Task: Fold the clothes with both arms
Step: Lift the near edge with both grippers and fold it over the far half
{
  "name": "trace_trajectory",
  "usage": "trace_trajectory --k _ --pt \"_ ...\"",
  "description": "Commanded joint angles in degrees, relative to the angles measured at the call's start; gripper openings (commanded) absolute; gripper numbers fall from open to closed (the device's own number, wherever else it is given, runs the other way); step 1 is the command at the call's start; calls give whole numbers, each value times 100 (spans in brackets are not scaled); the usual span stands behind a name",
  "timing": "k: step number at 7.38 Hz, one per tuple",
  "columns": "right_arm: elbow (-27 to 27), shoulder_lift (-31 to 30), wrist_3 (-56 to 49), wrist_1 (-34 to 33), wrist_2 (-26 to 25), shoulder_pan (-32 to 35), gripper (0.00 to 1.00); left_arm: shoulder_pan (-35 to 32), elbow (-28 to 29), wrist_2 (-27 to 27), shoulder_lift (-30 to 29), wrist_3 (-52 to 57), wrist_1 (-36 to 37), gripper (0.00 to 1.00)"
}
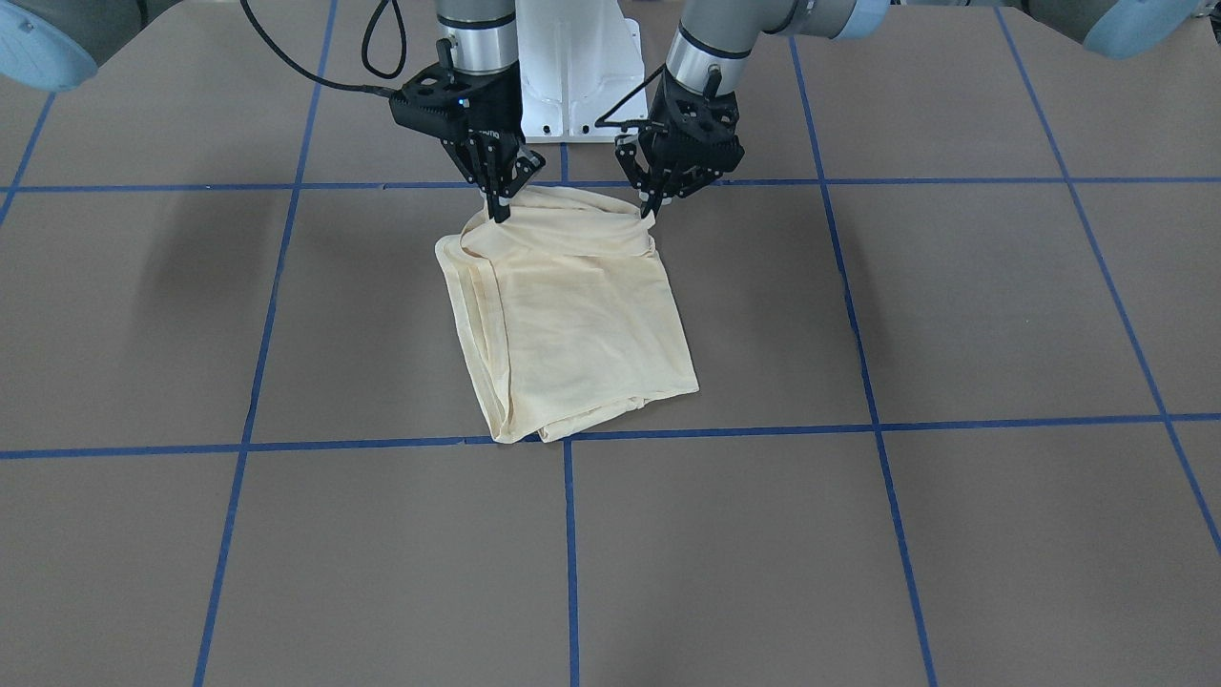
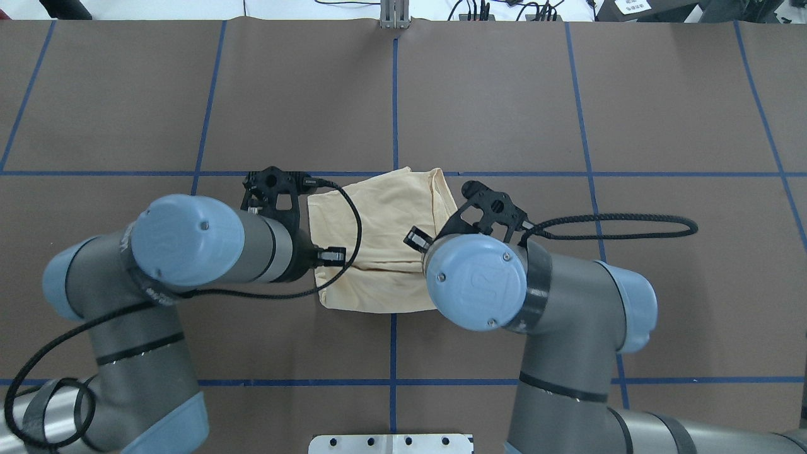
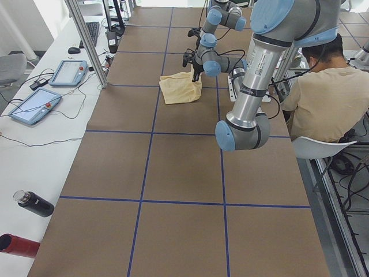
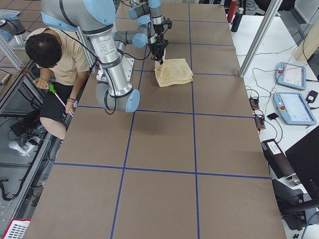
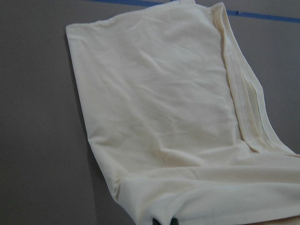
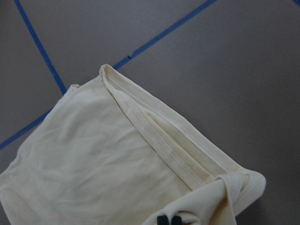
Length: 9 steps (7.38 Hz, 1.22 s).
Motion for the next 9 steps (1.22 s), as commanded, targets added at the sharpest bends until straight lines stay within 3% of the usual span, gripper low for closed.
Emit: trace_trajectory --k 1,2,4,5,7,9 --pt "-1120 680 -372 275 106 614 0 -663 850 -1 -395 671 -12 0" --pt "-1692 997 -451 371 203 842 0 -821 1089 8 -431 900 -47 0" --pt "-2790 1236 -662 1517 239 1107 0 -955 1363 17 -476 1121 -73 0" --pt "-3231 1516 -724 1619 248 1187 0 -955 1477 25 -493 1131 -187 0" --pt "-3411 1642 -769 1628 256 1231 0 -955 2055 25 -598 1157 -765 0" --pt "-3411 1642 -830 1628 265 1232 4 -955 2216 8 -634 1157 -952 0"
